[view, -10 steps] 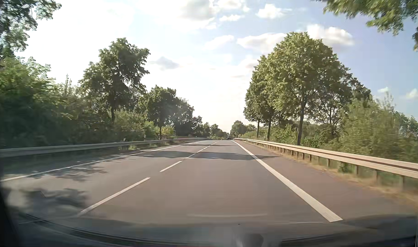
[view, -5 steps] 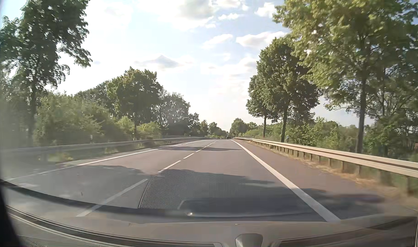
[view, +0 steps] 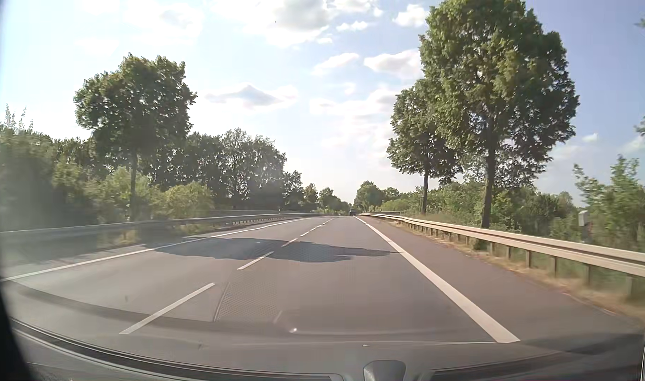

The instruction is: Follow the waypoints while adhering to traffic rules and regulations

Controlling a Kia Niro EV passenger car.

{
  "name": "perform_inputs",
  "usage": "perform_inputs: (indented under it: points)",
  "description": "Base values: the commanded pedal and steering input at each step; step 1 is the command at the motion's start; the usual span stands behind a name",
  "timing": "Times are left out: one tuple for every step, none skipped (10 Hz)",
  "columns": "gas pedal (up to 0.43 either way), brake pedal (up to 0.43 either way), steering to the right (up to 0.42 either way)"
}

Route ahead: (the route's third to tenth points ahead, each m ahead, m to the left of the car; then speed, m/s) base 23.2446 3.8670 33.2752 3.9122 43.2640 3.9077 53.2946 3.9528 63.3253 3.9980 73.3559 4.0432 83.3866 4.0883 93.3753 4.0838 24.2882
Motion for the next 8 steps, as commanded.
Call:
perform_inputs:
  points:
    - [0.22,0.006,0.004]
    - [0.22,0.006,0.004]
    - [0.228,0.006,0.004]
    - [0.24,0.006,0.003]
    - [0.248,0.006,0.003]
    - [0.26,0.006,0.002]
    - [0.268,0.006,0.002]
    - [0.268,0.006,0.002]
